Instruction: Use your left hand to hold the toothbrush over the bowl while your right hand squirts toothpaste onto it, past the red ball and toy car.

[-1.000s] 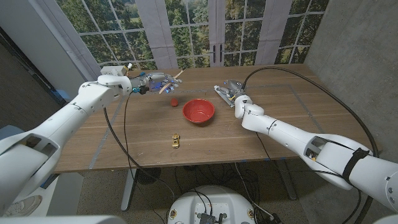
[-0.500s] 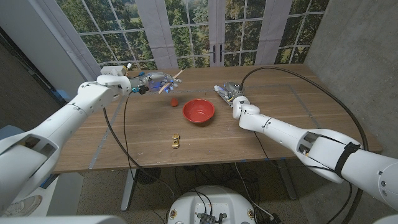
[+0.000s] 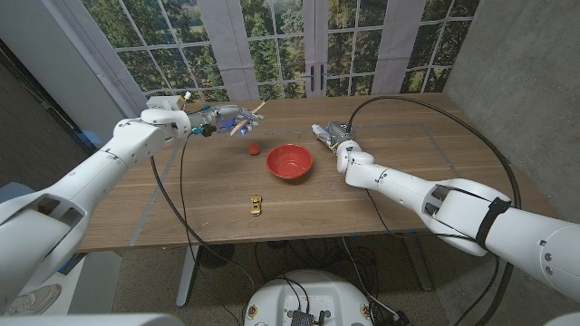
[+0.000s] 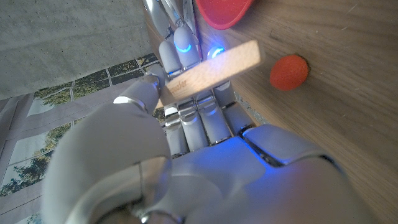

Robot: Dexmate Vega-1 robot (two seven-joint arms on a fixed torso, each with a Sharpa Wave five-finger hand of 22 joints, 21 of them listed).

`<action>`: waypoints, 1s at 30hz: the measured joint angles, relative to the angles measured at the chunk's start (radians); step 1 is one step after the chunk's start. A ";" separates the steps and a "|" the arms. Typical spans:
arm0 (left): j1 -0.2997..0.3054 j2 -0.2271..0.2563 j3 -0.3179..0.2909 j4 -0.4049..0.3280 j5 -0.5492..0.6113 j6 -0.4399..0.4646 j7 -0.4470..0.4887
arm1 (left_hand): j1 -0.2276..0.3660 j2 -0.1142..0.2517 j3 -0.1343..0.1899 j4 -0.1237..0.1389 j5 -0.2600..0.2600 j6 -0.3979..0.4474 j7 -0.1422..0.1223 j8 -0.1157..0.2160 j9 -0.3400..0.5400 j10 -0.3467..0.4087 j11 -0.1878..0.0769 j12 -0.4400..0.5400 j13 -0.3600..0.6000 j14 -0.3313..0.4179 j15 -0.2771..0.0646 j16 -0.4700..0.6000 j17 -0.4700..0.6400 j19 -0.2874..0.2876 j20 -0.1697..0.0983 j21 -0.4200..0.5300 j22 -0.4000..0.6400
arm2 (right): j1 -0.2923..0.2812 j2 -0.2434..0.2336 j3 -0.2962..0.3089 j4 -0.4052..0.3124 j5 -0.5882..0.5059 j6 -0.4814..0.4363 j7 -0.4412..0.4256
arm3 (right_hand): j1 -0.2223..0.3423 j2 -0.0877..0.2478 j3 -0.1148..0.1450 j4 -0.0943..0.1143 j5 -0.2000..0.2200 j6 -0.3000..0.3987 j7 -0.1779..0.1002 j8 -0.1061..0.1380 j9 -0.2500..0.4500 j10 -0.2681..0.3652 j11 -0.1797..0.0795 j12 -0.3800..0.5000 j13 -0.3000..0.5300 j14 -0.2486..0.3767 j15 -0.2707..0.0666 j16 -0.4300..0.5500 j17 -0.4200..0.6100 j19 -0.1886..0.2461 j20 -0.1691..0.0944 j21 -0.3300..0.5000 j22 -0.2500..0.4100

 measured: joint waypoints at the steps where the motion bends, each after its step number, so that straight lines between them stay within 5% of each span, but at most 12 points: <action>1: -0.002 -0.001 0.001 0.002 0.001 0.000 0.000 | 0.000 0.000 0.000 0.000 0.000 0.000 0.000 0.000 0.000 0.000 0.000 0.000 0.000 0.000 0.000 -0.005 0.000 0.000 0.000 0.000 0.000 | 0.006 0.009 -0.005 0.021 0.002 0.005 -0.004 | 0.000 0.000 0.000 0.000 0.000 0.008 0.000 0.004 -0.001 0.014 0.000 0.003 0.001 0.013 -0.006 0.005 -0.001 0.007 0.000 0.000 0.000; 8: -0.008 -0.005 0.003 0.012 0.003 -0.001 -0.003 | 0.000 0.000 0.004 -0.004 -0.001 0.000 0.000 -0.005 -0.005 0.000 0.000 0.000 0.000 0.002 0.002 -0.008 0.003 0.000 0.000 0.000 0.000 | 0.032 0.045 -0.025 0.110 0.010 0.030 -0.025 | 0.041 -0.009 -0.004 -0.004 -0.003 0.097 0.000 0.032 0.000 0.135 -0.003 0.048 0.018 0.122 -0.011 0.056 0.004 0.066 -0.009 0.016 0.002; 14: -0.018 -0.013 0.009 0.027 0.008 -0.005 -0.009 | 0.000 0.000 0.004 -0.004 -0.001 0.004 -0.004 -0.005 -0.005 0.000 0.000 0.004 0.000 0.002 0.002 -0.008 0.004 0.000 0.000 0.000 0.000 | 0.044 0.058 -0.040 0.157 0.016 0.052 -0.054 | 0.096 0.022 -0.013 -0.004 -0.004 0.210 -0.013 0.069 0.000 0.253 -0.021 0.088 0.036 0.212 -0.012 0.115 0.029 0.116 -0.026 0.024 0.003; 23: -0.029 -0.022 0.016 0.039 0.015 -0.007 -0.016 | -0.013 0.000 0.004 -0.004 -0.001 0.007 -0.007 -0.006 -0.009 0.000 0.000 0.004 0.000 0.007 0.000 -0.015 0.009 -0.004 0.003 0.000 0.000 | 0.035 0.036 -0.042 0.145 0.023 0.086 -0.095 | 0.164 0.051 -0.019 -0.002 -0.004 0.360 -0.038 0.108 -0.001 0.369 -0.054 0.144 0.036 0.307 -0.015 0.195 0.073 0.164 -0.039 0.040 0.007; 30: -0.033 -0.025 0.017 0.042 0.017 -0.008 -0.017 | -0.014 0.002 0.007 -0.007 -0.001 0.007 -0.007 -0.006 -0.006 0.000 0.000 0.004 -0.003 0.009 0.002 -0.022 0.009 -0.004 0.003 0.000 0.000 | 0.027 0.023 -0.040 0.133 0.024 0.110 -0.118 | 0.253 0.044 -0.014 -0.023 0.000 0.438 -0.045 0.130 0.000 0.442 -0.044 0.178 0.036 0.348 -0.016 0.244 0.103 0.182 -0.049 0.048 0.012</action>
